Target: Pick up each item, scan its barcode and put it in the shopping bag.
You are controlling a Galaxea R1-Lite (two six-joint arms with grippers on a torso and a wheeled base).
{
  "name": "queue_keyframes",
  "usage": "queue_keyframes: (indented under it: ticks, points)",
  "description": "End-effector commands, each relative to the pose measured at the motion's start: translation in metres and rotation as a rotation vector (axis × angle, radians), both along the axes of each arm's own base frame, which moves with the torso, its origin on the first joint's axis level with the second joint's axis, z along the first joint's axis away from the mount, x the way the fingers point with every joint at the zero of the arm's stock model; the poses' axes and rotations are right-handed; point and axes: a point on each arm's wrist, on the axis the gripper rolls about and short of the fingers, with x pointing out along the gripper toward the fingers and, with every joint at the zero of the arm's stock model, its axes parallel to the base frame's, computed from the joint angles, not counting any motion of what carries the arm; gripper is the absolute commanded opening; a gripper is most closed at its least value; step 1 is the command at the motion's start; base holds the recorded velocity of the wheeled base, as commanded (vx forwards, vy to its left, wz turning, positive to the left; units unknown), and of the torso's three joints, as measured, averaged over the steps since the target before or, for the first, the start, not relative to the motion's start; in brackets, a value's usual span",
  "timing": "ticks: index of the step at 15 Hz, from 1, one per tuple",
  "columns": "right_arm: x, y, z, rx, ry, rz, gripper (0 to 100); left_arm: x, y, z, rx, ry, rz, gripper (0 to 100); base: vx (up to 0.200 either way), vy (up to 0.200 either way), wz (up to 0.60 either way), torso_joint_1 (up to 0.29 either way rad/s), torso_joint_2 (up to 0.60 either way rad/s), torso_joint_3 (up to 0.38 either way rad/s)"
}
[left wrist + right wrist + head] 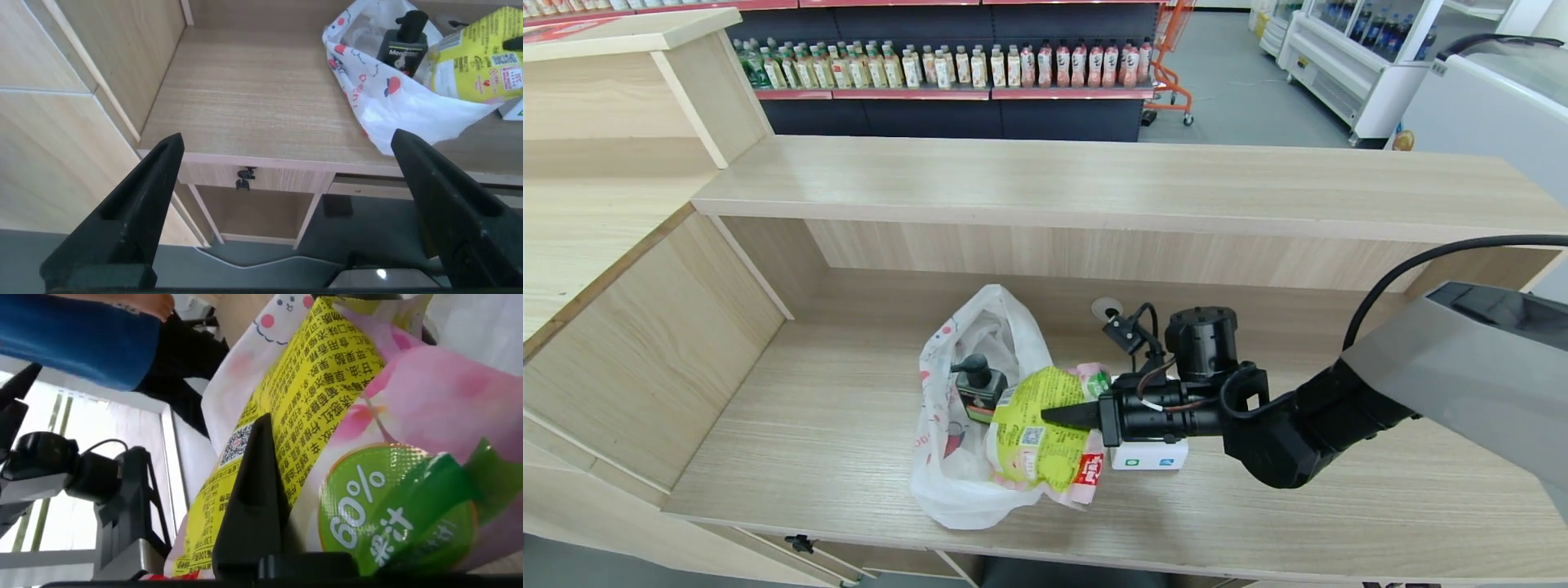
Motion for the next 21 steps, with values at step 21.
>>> queue_keyframes:
  ticks: [21]
  points:
    - [0.002, -0.071, 0.121, 0.155, -0.214, -0.142, 100, 0.000, 0.000, 0.000, 0.000, 0.000, 0.001, 100, 0.000, 0.000, 0.00, 0.000, 0.00, 0.000]
